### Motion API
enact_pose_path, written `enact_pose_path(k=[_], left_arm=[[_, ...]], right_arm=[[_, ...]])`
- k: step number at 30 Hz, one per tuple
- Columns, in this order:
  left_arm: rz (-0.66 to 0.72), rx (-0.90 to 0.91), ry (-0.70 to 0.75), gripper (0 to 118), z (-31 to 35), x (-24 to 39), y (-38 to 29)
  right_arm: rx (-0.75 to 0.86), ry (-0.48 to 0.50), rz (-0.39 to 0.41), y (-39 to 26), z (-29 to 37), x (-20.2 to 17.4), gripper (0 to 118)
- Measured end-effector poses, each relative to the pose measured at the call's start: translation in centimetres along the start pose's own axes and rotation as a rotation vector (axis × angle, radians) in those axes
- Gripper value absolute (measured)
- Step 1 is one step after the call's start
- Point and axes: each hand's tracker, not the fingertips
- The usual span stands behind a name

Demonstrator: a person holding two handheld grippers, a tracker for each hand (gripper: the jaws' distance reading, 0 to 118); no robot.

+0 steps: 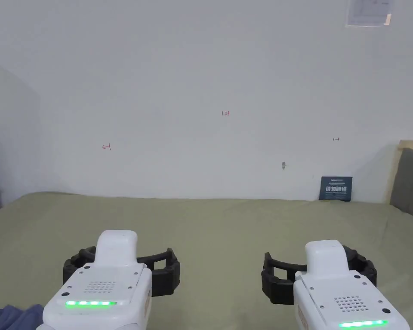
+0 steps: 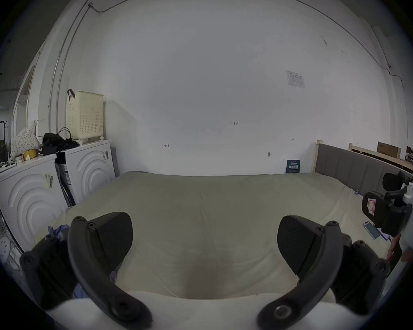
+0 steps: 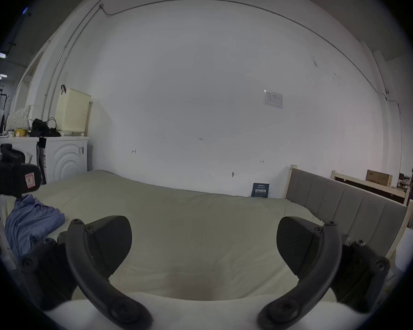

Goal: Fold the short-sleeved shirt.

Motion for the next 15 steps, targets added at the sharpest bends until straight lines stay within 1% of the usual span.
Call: enact_pose_path(k=[2,4,7,9,12,15], left_arm=[[0.01,0.013,0.005,118,0.04,-0.16,0.03],[0.019,0.049,0.003,118,0.22,-0.44,0.08],[-0.022,0.05,0.005,118,0.31,-0.18,0.18],[-0.055,0.04,0.005,118,0.1,0.07,0.06],[-0.032,0.034,0.006,118,0.01,0.07,0.03],[-0.002,0.028,0.019,118,-0.25,-0.13,-0.09]], right_arm=[[0.0,-0.014,0.014,0.04,-0.08,-0.08,118],[0.006,-0.013,0.001,0.03,-0.1,0.05,118],[0.006,-0.008,-0.012,0.03,-0.2,0.21,118],[-0.006,-0.01,-0.007,0.06,-0.3,0.13,118],[-0.008,0.018,-0.027,-0.15,-0.28,0.03,118],[-0.005,0.025,-0.015,-0.18,-0.06,-0.25,118]])
